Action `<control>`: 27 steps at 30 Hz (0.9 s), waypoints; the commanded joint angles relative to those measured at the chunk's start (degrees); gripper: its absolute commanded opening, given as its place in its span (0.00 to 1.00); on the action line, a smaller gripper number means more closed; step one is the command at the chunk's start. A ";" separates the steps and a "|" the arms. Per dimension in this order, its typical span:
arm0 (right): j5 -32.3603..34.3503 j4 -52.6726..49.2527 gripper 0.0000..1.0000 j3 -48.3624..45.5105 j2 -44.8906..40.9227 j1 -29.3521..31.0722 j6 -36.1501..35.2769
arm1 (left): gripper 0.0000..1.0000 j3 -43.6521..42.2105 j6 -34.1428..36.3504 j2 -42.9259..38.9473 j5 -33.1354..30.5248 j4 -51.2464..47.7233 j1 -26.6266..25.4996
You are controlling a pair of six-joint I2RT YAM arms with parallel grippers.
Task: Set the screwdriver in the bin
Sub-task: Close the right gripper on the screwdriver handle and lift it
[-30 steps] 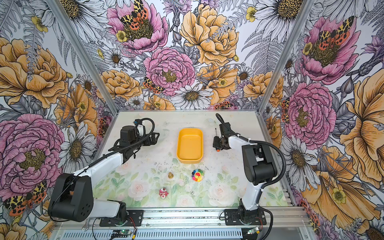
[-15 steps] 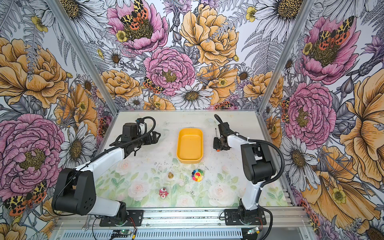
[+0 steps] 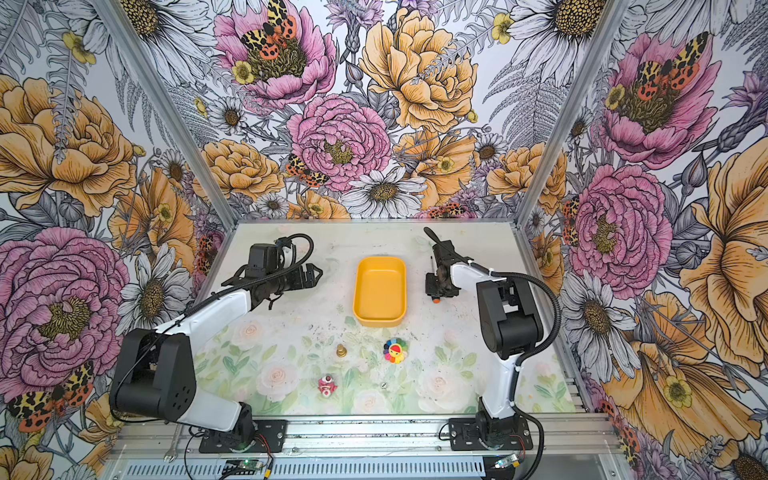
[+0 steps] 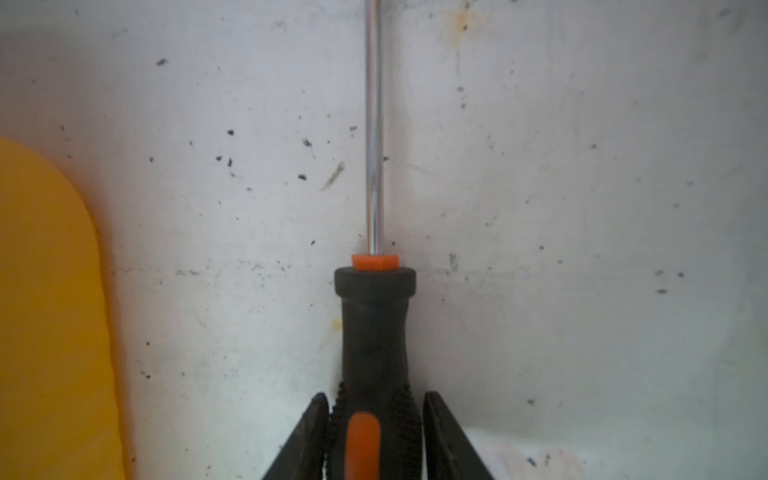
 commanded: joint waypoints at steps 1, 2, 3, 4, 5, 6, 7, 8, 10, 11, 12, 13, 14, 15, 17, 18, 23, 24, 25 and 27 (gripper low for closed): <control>2.28 -2.03 0.36 1.35 1.40 0.38 -0.54 | 0.99 1.31 -0.93 0.35 1.13 -0.99 -0.57; 2.34 -2.31 0.34 1.44 1.47 0.42 -0.70 | 0.99 1.39 -0.98 0.48 1.04 -0.95 -0.62; 2.30 -2.47 0.33 1.36 1.47 0.41 -0.78 | 0.99 1.39 -0.96 0.56 0.83 -0.96 -0.61; 2.28 -2.70 0.32 1.35 1.55 0.39 -0.81 | 0.99 1.49 -1.13 0.56 0.43 -0.95 -0.58; 1.98 -2.89 0.30 1.35 1.47 0.44 -1.00 | 0.99 1.49 -1.32 0.57 -0.01 -0.99 -0.67; 1.40 -3.21 0.25 1.49 1.49 0.44 -1.11 | 0.99 1.49 -1.51 0.48 -0.34 -0.98 -0.57; 0.78 -3.48 0.20 1.54 1.56 0.43 -1.06 | 0.99 1.55 -1.58 0.48 -0.38 -0.99 -0.59; -0.03 -3.70 0.16 1.72 1.56 0.41 -1.19 | 0.99 1.57 -1.60 0.46 -0.30 -0.99 -0.53; -1.57 -4.20 0.00 1.98 1.48 0.43 -0.98 | 0.99 1.65 -1.76 0.63 0.05 -0.98 -0.59; -1.65 -4.45 0.00 2.21 1.42 0.38 -0.56 | 0.99 1.74 -1.76 0.77 0.19 -1.08 -0.57; -1.49 -4.74 0.00 2.43 1.34 0.32 0.35 | 0.99 1.81 -1.85 0.94 0.39 -1.17 -0.66; -1.83 -5.10 0.00 2.75 1.25 0.31 0.83 | 0.99 1.77 -1.94 1.07 0.57 -1.25 -0.65; -2.17 -5.39 0.00 3.01 1.06 0.34 1.16 | 0.99 1.92 -2.02 1.13 0.69 -1.26 -0.59; -2.46 -5.71 0.00 3.27 0.71 0.26 1.79 | 0.99 1.82 -2.10 1.20 0.80 -1.34 -0.60; -2.92 -6.03 0.00 3.65 -0.69 0.26 2.96 | 0.99 1.83 -2.42 1.35 0.95 -1.33 -0.65; -2.93 -6.17 0.00 3.75 -1.66 0.23 3.85 | 0.99 1.82 -2.49 1.30 1.07 -1.34 -0.62; -5.07 -6.74 0.00 5.38 -8.21 0.19 9.38 | 0.99 1.84 -2.71 1.23 0.65 -1.34 -0.77; -6.22 -6.74 0.00 5.88 -9.69 0.26 10.64 | 0.99 1.74 -2.74 1.23 0.61 -1.43 -0.77; -7.22 -6.74 0.00 6.61 -11.21 0.23 11.93 | 0.99 1.81 -2.75 1.27 0.54 -1.43 -0.73; -9.70 -6.57 0.00 7.94 -13.89 0.30 14.47 | 0.99 1.71 -2.91 1.36 0.57 -1.43 -0.76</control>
